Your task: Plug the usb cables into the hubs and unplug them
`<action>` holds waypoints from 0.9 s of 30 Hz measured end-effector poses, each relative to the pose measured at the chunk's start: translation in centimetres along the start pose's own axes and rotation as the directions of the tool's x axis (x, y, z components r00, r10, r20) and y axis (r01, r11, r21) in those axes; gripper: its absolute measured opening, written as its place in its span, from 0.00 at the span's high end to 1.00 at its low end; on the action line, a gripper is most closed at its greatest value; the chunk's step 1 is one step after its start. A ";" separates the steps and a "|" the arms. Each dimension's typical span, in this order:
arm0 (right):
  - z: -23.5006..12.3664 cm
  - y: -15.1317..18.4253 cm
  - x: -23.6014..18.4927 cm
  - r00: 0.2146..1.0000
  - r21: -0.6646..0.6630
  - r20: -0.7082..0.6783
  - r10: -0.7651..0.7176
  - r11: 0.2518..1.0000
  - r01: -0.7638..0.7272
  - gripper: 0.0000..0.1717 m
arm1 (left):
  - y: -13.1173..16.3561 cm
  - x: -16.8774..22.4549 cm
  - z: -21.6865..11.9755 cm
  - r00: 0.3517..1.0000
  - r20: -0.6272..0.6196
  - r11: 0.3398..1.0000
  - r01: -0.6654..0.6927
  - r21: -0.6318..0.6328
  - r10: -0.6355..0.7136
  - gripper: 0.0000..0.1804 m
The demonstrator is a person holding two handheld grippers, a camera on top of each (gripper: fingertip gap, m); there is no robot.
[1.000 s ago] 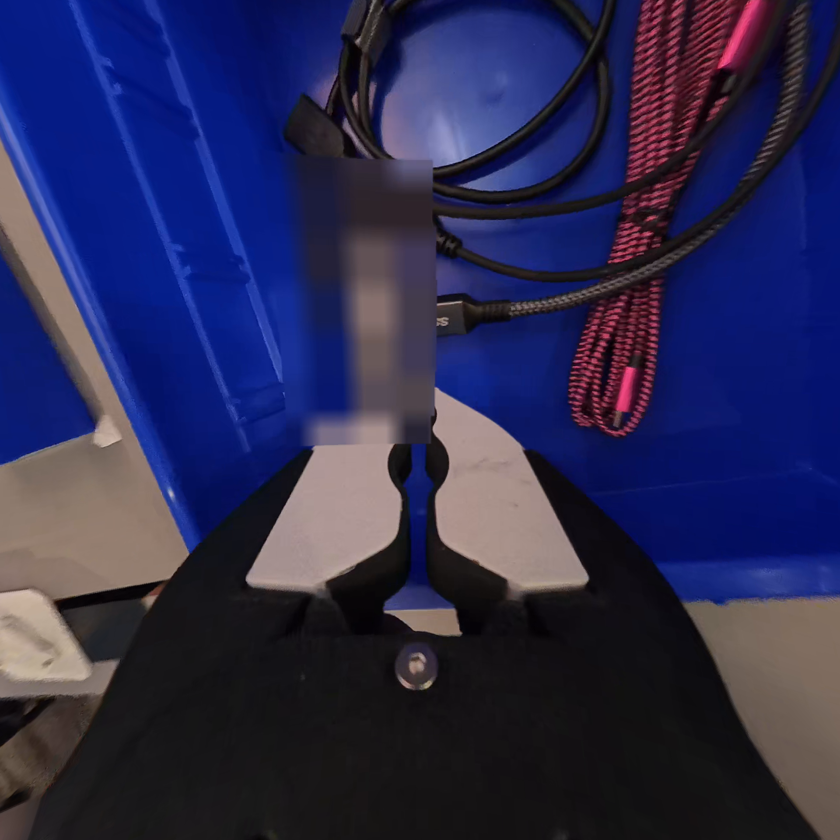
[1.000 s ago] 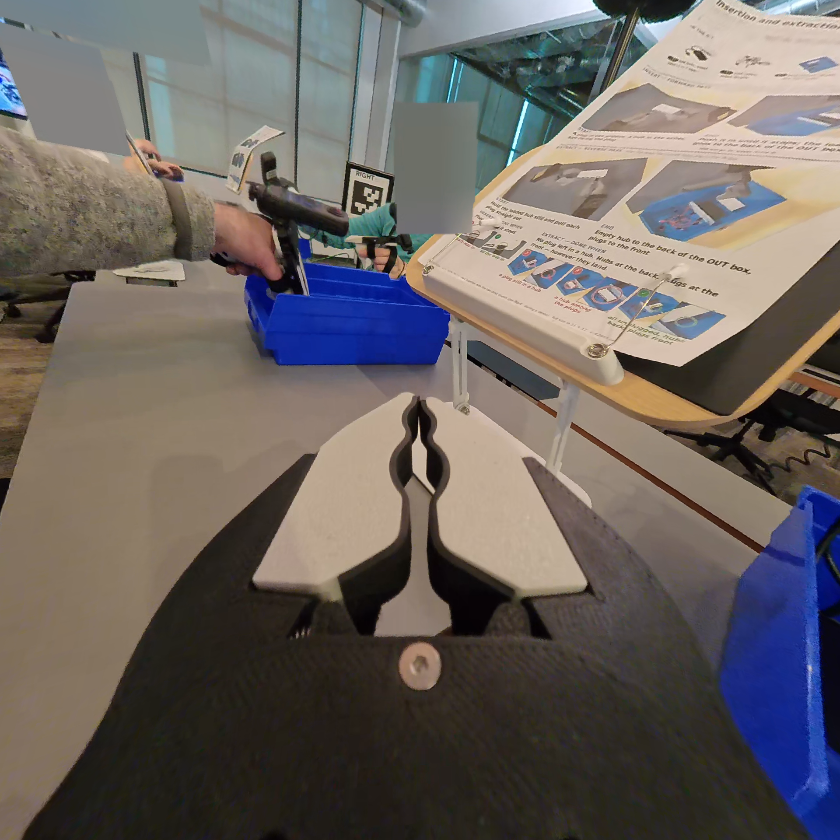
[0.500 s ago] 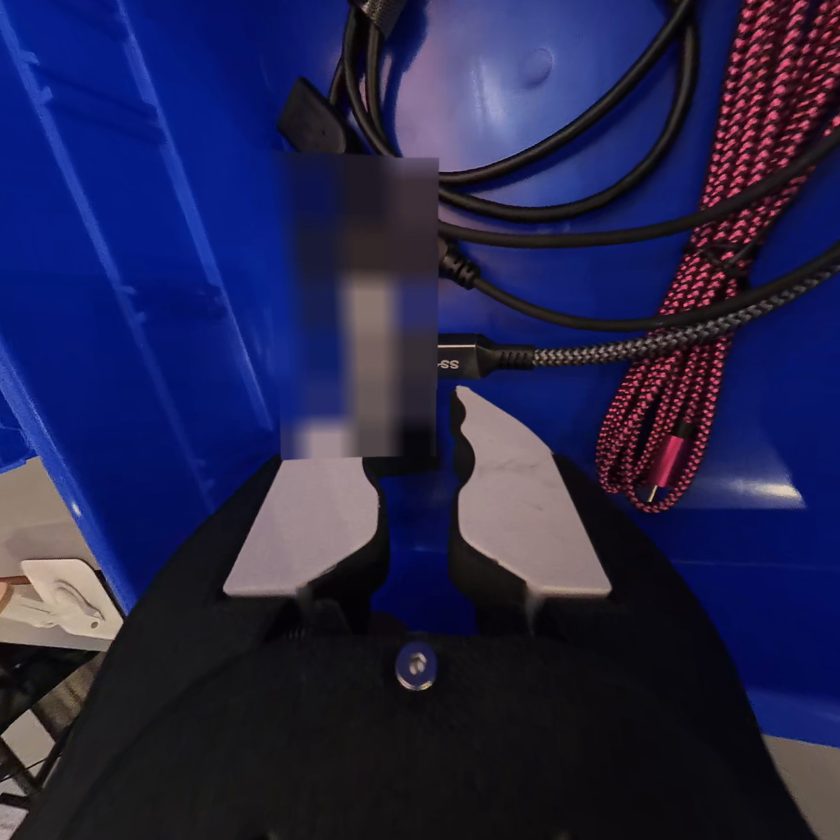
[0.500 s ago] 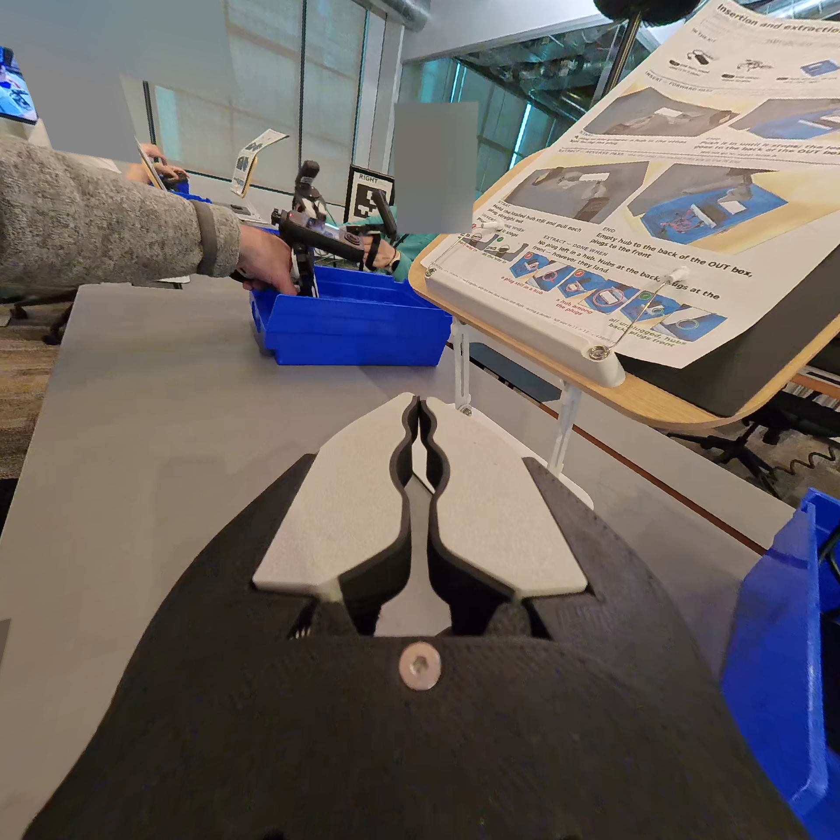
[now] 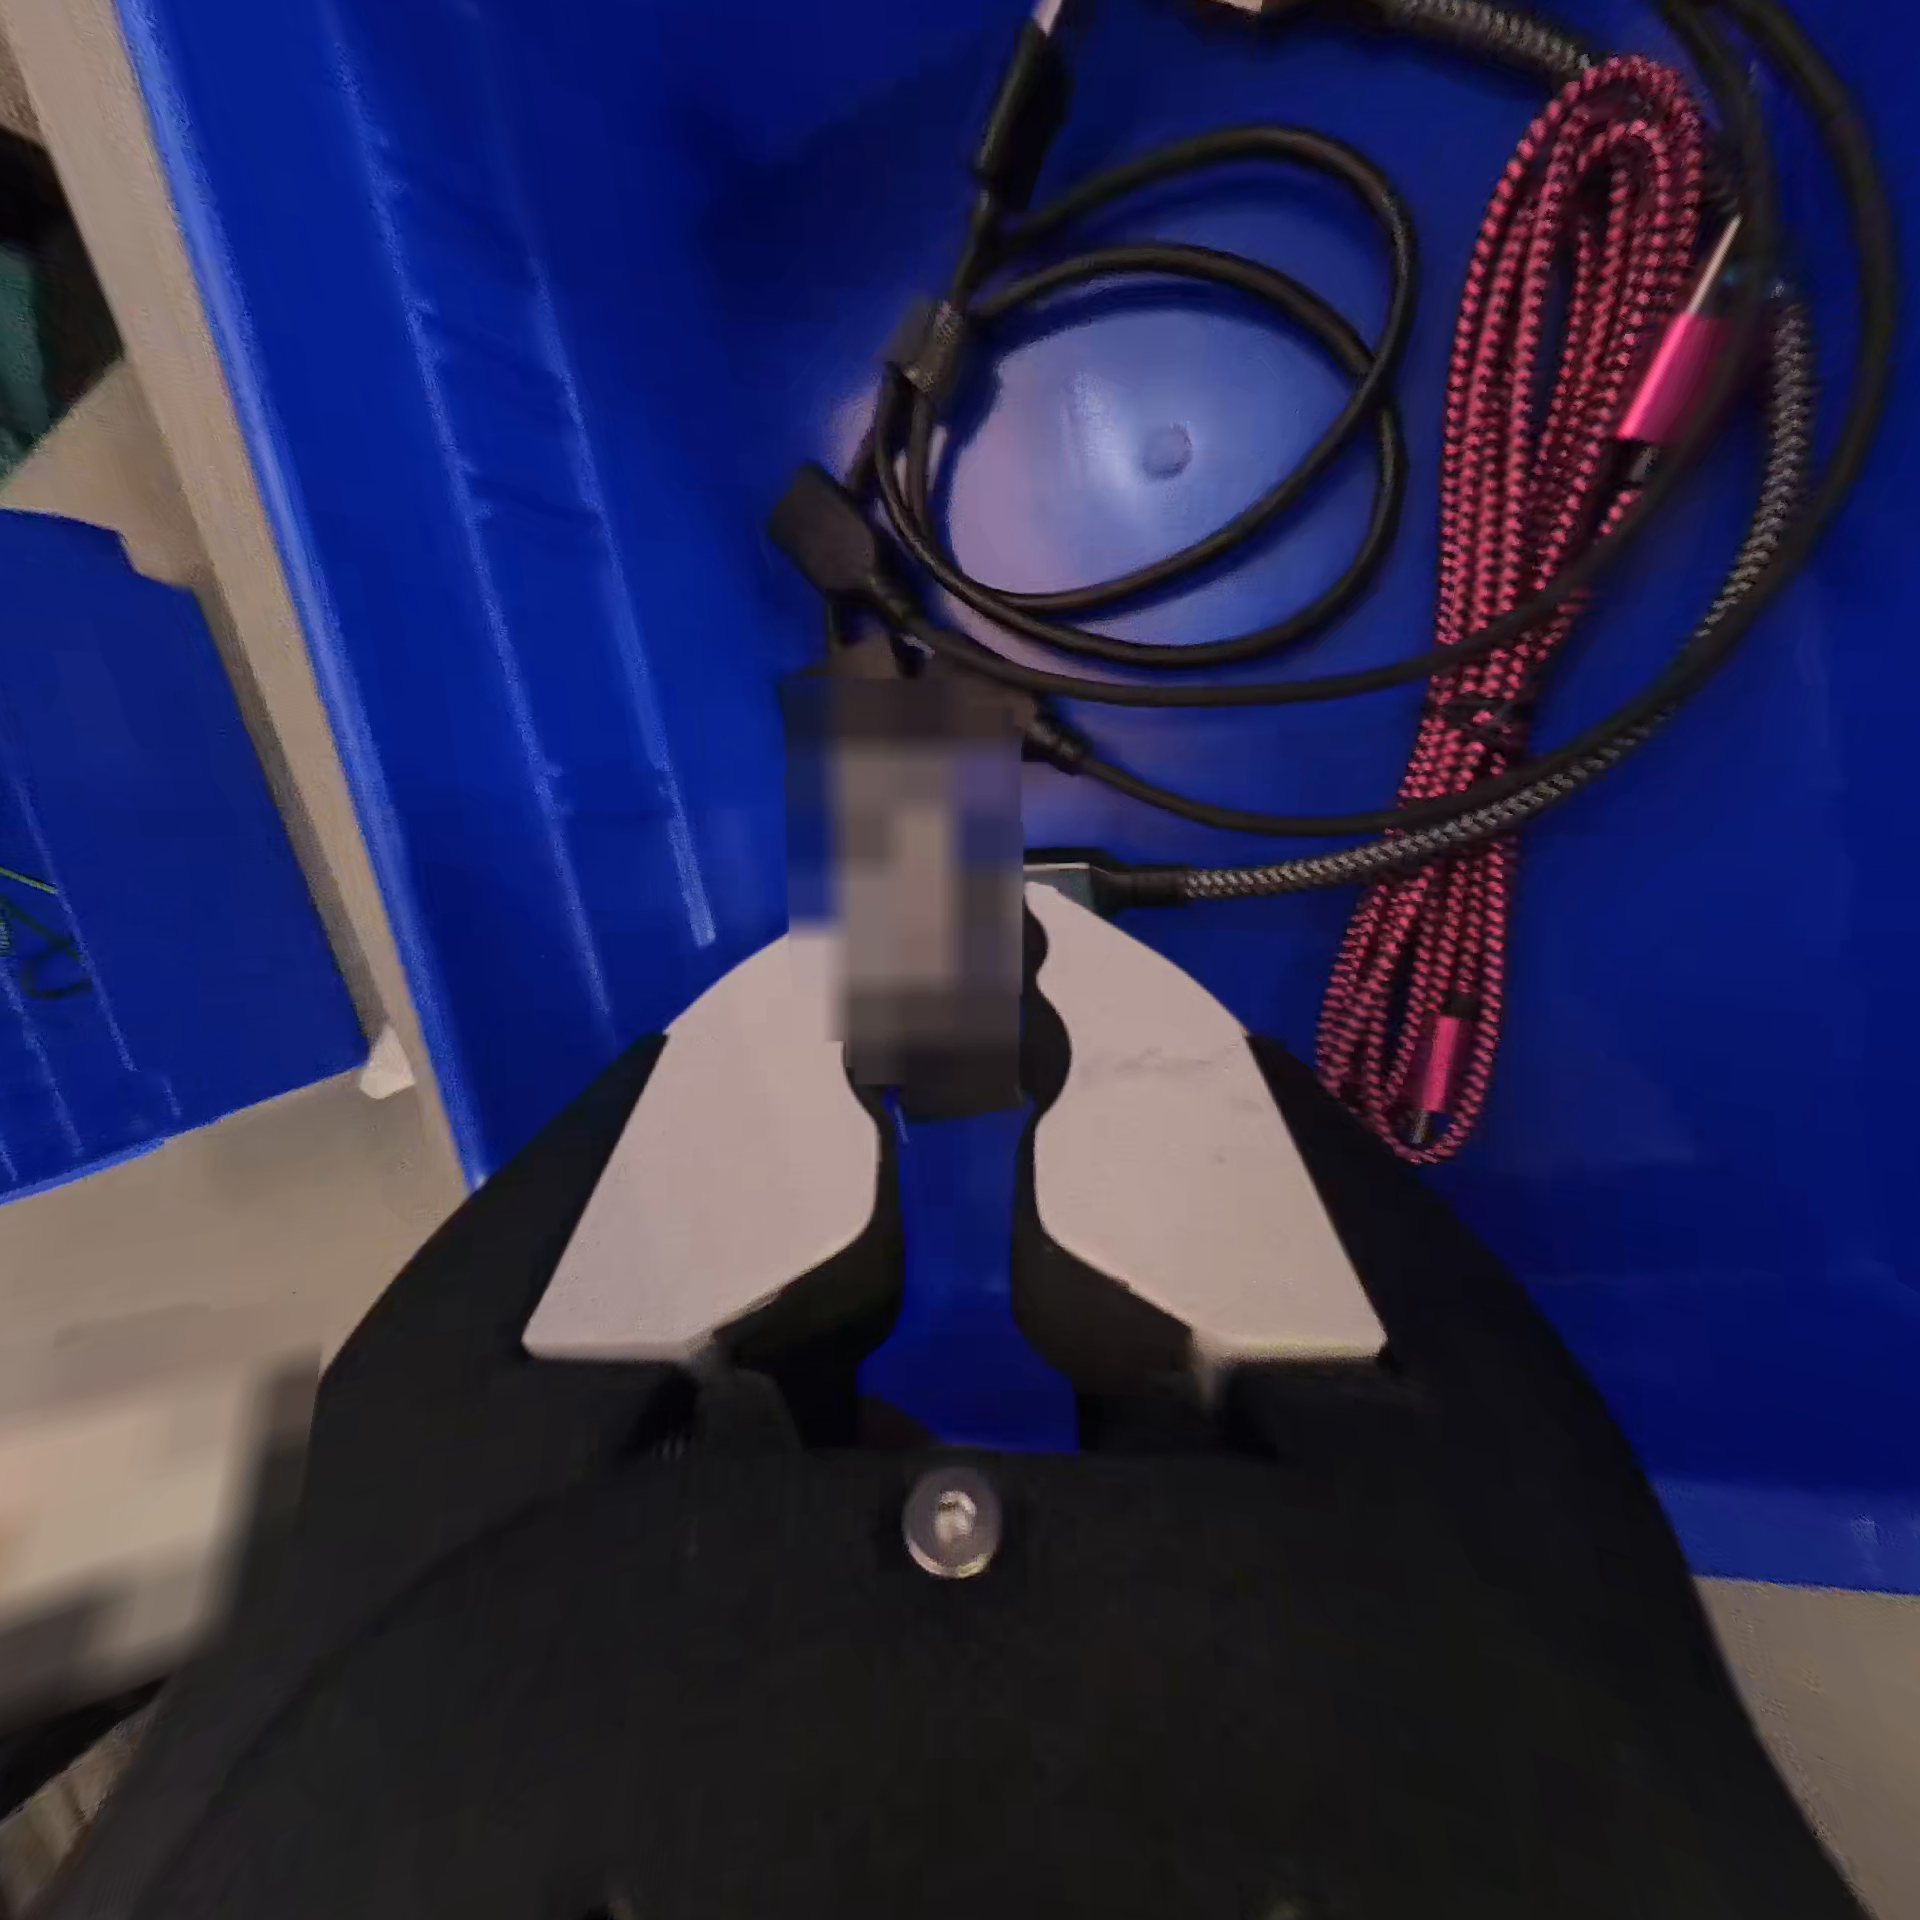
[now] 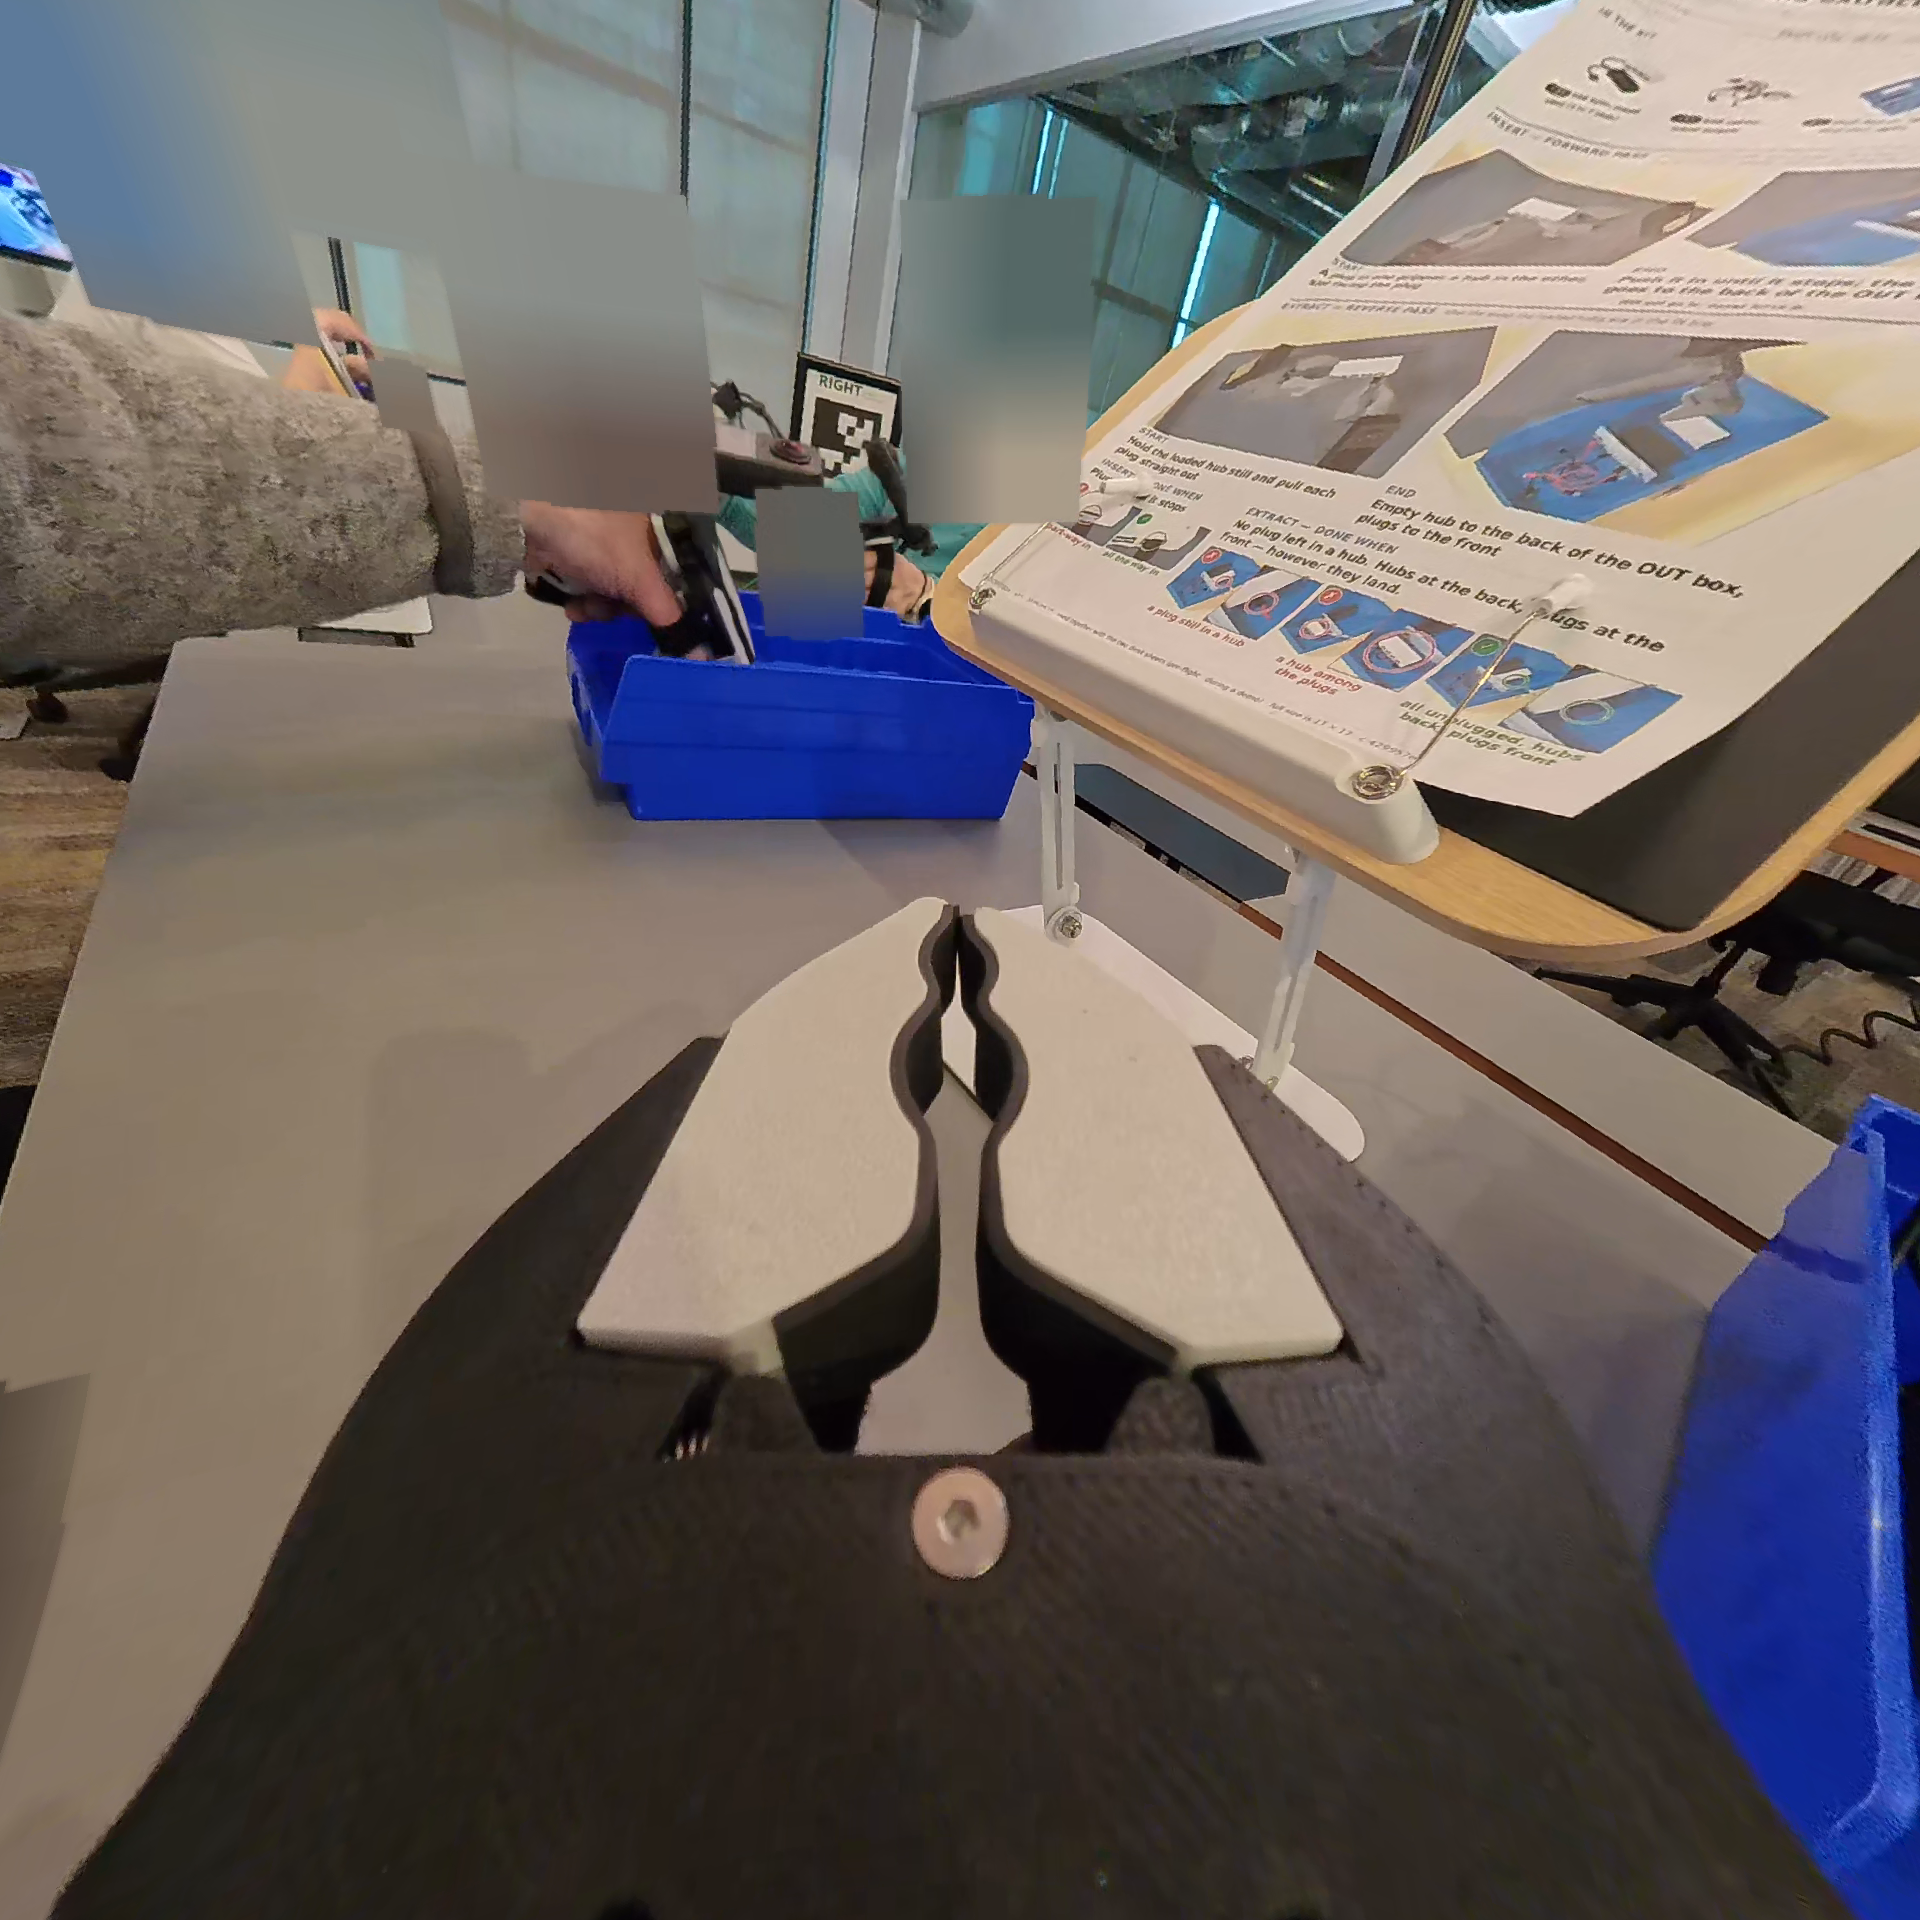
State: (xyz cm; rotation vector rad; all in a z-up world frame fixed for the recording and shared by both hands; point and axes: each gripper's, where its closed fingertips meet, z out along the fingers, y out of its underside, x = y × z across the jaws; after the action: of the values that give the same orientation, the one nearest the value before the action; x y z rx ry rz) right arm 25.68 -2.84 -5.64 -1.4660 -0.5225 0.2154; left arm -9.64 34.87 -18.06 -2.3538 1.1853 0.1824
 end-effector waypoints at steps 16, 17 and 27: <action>0.5 1.3 0.2 1.000 -0.051 0.002 0.004 0.999 -0.004 1.00 | -4.0 -3.6 5.8 0.919 0.127 0.907 -0.335 -0.256 0.375 0.94; 0.5 1.3 0.2 1.000 -0.052 0.002 0.003 0.999 -0.003 1.00 | -4.2 -3.6 5.9 0.918 0.120 0.905 -0.338 -0.259 0.377 0.92; 0.7 1.4 0.1 1.000 -0.058 0.013 0.007 0.998 -0.006 1.00 | -4.8 -0.9 6.0 0.940 -0.088 0.913 -0.341 -0.224 0.329 0.92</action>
State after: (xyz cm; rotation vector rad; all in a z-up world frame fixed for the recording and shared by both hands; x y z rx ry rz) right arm 25.74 -2.05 -6.99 -1.5239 -0.5383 0.2169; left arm -5.80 40.88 -21.22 -2.3432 1.6714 0.4062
